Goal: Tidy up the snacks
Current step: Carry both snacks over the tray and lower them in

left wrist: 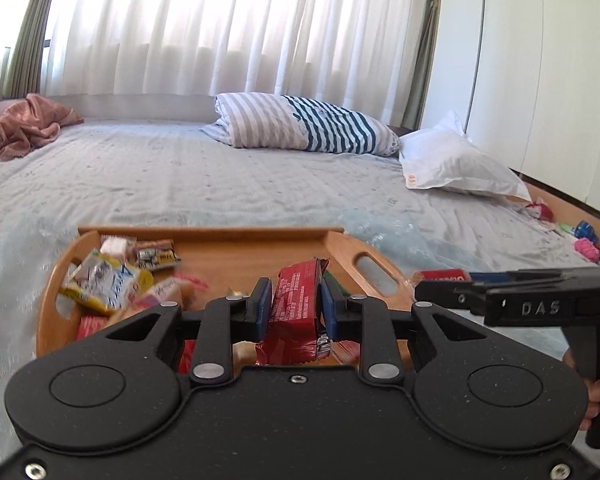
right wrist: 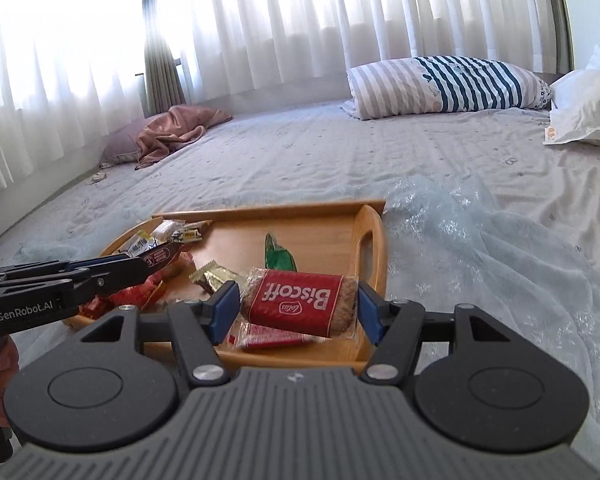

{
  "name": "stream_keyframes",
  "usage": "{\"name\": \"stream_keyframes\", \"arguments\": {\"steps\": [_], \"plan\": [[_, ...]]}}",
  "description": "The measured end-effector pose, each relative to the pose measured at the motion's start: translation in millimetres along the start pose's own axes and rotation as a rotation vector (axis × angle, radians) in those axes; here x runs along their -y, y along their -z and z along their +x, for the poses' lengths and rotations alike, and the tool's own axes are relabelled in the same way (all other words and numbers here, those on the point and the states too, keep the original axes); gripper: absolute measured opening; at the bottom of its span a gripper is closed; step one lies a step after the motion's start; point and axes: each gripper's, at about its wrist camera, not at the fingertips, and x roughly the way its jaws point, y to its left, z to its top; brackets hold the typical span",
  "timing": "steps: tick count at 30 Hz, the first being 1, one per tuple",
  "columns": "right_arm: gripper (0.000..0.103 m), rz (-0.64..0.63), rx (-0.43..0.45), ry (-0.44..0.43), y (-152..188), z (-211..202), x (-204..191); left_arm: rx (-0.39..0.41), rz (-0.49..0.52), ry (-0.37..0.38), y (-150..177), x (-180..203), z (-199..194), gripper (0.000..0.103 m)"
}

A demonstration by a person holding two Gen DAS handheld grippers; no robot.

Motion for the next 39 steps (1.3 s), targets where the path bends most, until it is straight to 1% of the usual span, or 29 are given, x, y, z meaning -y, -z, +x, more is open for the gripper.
{"name": "stream_keyframes", "arguments": {"steps": [2,4,6,9,11,15,19,24,26,28,32,36,38,39], "plan": [[0.065,0.011,0.004,-0.028,-10,8,3,-0.006,0.033,-0.019,-9,-3,13,0.025],[0.065,0.013,0.008,-0.057,-21,18,5,-0.01,0.038,-0.018,-19,-8,26,0.025],[0.065,0.003,0.008,-0.058,-31,28,5,-0.015,0.033,-0.013,-27,-13,40,0.025],[0.065,0.0,0.0,-0.059,-44,47,6,-0.044,0.053,-0.031,-34,-18,63,0.025],[0.065,0.015,-0.011,-0.067,-50,62,9,-0.076,0.063,-0.06,-36,-21,81,0.025],[0.065,0.056,-0.038,-0.083,-60,95,16,-0.117,0.041,-0.115,-34,-29,116,0.025],[0.065,0.053,-0.101,-0.054,-63,134,21,-0.157,0.057,-0.139,-33,-36,141,0.025],[0.065,0.047,-0.178,-0.031,-59,174,23,-0.181,0.068,-0.167,-31,-43,161,0.025],[0.065,0.049,-0.202,-0.028,-59,185,24,-0.192,0.068,-0.183,-28,-45,167,0.025],[0.065,0.047,-0.225,-0.029,-57,192,23,-0.2,0.057,-0.18,-27,-47,171,0.025],[0.067,-0.005,-0.241,0.002,-56,197,17,-0.209,0.062,-0.179,-25,-45,177,0.025],[0.068,-0.006,-0.242,-0.001,-57,195,16,-0.211,0.063,-0.177,-26,-43,180,0.025],[0.073,-0.011,-0.239,0.004,-59,194,15,-0.207,0.067,-0.176,-26,-41,181,0.025],[0.073,-0.015,-0.237,0.007,-59,193,14,-0.204,0.068,-0.178,-27,-41,179,0.025]]}}
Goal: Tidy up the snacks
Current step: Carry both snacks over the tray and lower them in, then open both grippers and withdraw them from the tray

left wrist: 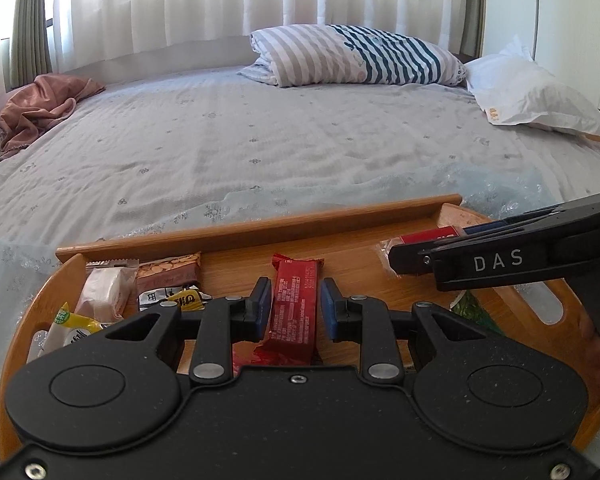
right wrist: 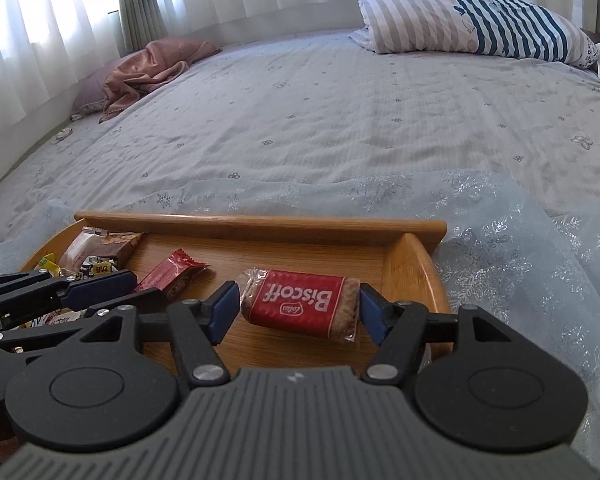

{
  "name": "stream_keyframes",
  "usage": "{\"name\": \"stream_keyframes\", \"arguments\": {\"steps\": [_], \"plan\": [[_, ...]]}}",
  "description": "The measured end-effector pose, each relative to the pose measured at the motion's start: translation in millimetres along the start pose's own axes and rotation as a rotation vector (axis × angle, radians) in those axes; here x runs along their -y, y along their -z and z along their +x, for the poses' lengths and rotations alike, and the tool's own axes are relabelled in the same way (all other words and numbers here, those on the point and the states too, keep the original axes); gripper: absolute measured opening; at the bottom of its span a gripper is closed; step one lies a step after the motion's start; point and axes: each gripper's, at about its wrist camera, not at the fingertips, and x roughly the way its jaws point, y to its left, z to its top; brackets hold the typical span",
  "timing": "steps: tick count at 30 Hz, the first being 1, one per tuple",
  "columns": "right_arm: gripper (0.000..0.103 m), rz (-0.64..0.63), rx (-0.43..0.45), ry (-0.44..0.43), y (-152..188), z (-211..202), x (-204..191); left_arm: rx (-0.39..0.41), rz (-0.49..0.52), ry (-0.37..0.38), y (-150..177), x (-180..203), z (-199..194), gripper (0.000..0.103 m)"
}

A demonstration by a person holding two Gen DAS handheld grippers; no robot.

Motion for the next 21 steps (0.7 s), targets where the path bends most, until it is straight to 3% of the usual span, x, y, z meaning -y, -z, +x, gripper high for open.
{"name": "stream_keyframes", "arguments": {"steps": [12,21], "plan": [[0.074,-0.05,0.022,0.021,-8,-9,-9,0.006,-0.009,0.004,0,-4,-3,0.026],[0.089,-0.028,0.048,0.07,-5,-12,-11,0.027,-0.036,-0.015,-2,-10,-13,0.038]]}}
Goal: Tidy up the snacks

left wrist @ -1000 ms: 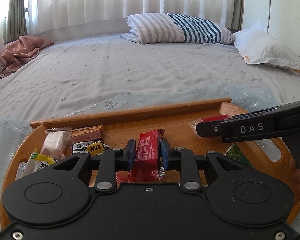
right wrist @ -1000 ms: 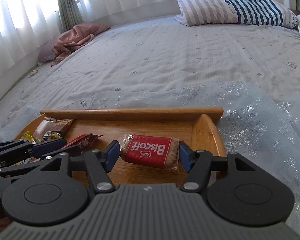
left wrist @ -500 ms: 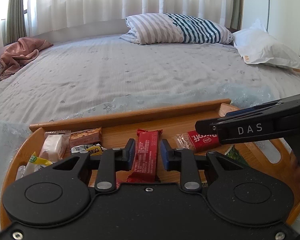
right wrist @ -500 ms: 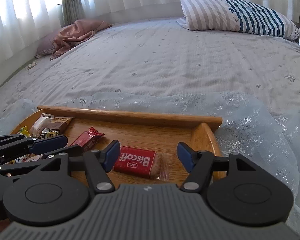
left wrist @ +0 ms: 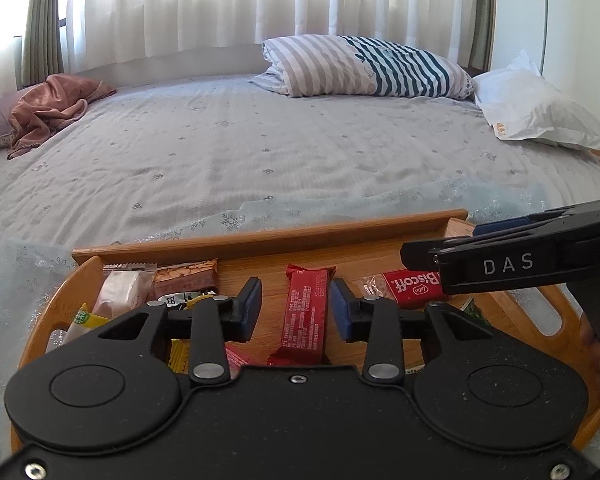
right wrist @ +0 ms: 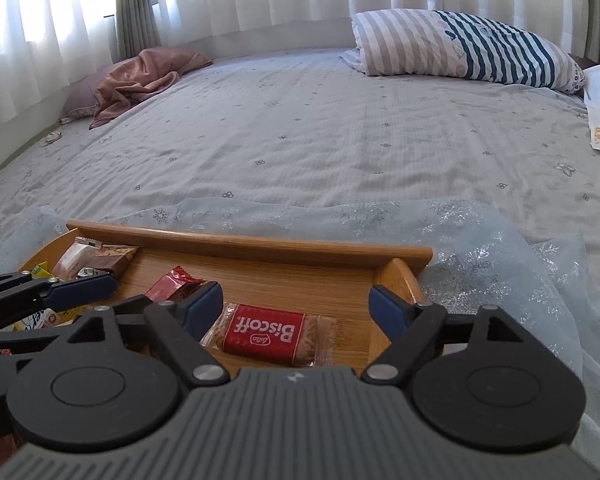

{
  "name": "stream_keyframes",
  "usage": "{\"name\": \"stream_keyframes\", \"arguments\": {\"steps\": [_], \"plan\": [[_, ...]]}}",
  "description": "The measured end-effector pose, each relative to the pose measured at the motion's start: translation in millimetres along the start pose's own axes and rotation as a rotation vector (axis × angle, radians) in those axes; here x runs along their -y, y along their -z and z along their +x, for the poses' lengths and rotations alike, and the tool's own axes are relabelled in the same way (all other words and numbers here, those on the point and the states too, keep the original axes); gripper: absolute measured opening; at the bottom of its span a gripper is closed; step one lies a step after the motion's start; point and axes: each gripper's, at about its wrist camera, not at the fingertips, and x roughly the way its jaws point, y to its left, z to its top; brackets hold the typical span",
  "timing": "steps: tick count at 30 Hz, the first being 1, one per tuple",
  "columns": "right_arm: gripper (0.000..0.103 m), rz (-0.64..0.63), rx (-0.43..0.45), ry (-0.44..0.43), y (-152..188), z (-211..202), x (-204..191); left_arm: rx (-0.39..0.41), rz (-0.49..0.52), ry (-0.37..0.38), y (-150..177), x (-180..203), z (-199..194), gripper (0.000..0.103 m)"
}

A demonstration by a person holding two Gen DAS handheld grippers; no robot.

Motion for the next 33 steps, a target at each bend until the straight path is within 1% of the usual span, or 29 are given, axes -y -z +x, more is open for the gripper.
{"name": "stream_keyframes", "arguments": {"steps": [3,5,6,7,9,10,12,15,19,21,23,26,29,32,33], "plan": [[0.091,0.016,-0.009,-0.012,2,-2,3,0.013,0.0,-0.025,-1,-3,-8,0.05],[0.092,0.033,-0.005,-0.022,2,-6,5,0.028,-0.001,-0.041,-3,-6,-17,0.053],[0.093,0.04,0.002,-0.018,1,-10,6,0.036,-0.006,-0.046,-4,-9,-22,0.058],[0.095,0.043,0.01,-0.014,1,-15,6,0.042,-0.013,-0.051,-5,-11,-27,0.065],[0.099,0.049,0.037,-0.007,3,-28,5,0.061,-0.023,-0.065,-6,-16,-42,0.072],[0.103,0.048,0.056,-0.009,4,-37,4,0.071,-0.023,-0.071,-6,-18,-50,0.073],[0.103,0.038,0.087,-0.022,8,-54,-1,0.092,-0.017,-0.083,-3,-21,-68,0.075],[0.103,0.022,0.12,-0.028,16,-79,-10,0.121,-0.022,-0.095,3,-25,-96,0.083],[0.103,0.005,0.145,-0.035,27,-109,-22,0.144,-0.046,-0.103,15,-30,-134,0.087],[0.103,0.0,0.16,-0.031,36,-123,-28,0.15,-0.056,-0.114,26,-31,-153,0.09],[0.103,-0.006,0.167,-0.023,46,-135,-33,0.149,-0.063,-0.129,44,-32,-171,0.094],[0.103,-0.017,0.175,-0.006,66,-150,-41,0.123,-0.077,-0.14,74,-30,-187,0.097],[0.103,-0.02,0.163,0.004,89,-159,-47,0.097,-0.105,-0.132,103,-27,-194,0.097],[0.103,-0.037,0.121,-0.02,112,-160,-52,0.091,-0.12,-0.124,125,-23,-195,0.1],[0.103,-0.039,0.103,-0.02,120,-159,-54,0.077,-0.116,-0.127,131,-22,-192,0.1]]}}
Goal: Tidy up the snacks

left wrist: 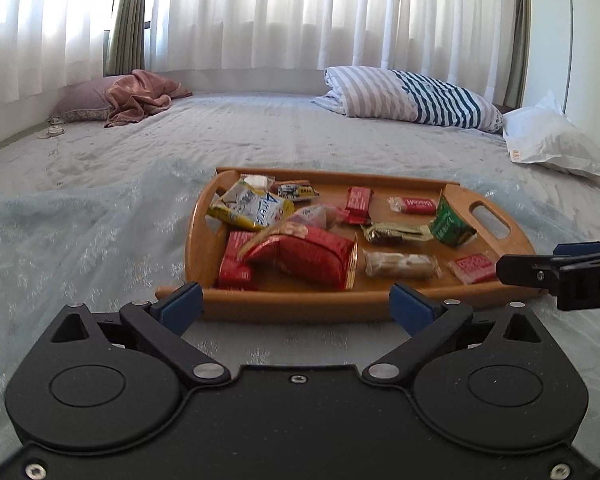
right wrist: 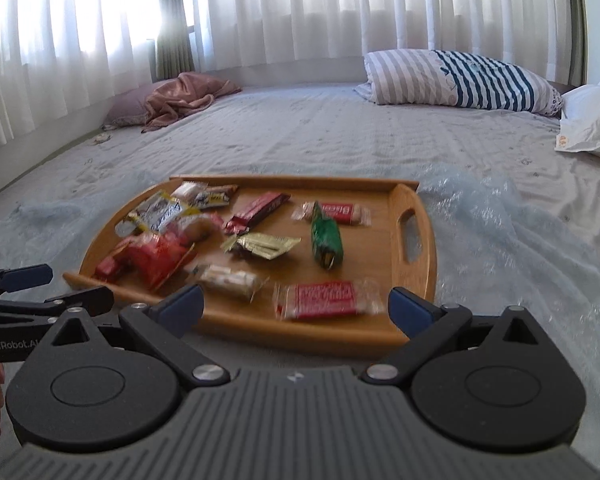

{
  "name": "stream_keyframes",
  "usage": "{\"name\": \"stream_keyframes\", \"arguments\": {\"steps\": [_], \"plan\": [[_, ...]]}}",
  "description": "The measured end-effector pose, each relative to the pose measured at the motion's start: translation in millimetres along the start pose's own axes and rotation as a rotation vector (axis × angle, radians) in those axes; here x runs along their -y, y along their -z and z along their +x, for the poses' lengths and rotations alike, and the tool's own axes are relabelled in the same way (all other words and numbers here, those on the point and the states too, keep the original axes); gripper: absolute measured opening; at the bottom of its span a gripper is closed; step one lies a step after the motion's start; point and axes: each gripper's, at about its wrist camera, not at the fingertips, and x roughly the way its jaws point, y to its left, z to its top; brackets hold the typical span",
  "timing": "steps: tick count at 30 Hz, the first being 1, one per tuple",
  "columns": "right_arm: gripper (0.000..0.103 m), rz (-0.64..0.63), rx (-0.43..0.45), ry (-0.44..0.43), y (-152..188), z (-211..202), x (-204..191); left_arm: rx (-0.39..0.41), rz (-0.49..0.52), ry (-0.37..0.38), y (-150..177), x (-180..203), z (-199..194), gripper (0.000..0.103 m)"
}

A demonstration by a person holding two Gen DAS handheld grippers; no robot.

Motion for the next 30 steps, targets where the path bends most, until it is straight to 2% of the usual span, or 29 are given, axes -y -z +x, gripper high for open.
{"name": "stream_keyframes", "arguments": {"steps": [4,7,10,12,30], "plan": [[0.103,-0.003,-0.053,0.058,26,8,-5,-0.048,0.038,-0.028,18,9,14,0.1],[0.103,-0.007,-0.081,0.105,38,19,-4,-0.107,0.035,-0.029,22,10,28,0.1],[0.103,0.029,-0.12,0.123,48,31,0,-0.129,0.015,-0.023,24,6,34,0.103],[0.103,0.019,-0.096,0.131,51,30,-1,-0.137,0.004,-0.02,26,4,36,0.103],[0.103,0.013,-0.069,0.138,57,29,-3,-0.135,0.012,-0.025,27,6,39,0.103]]}}
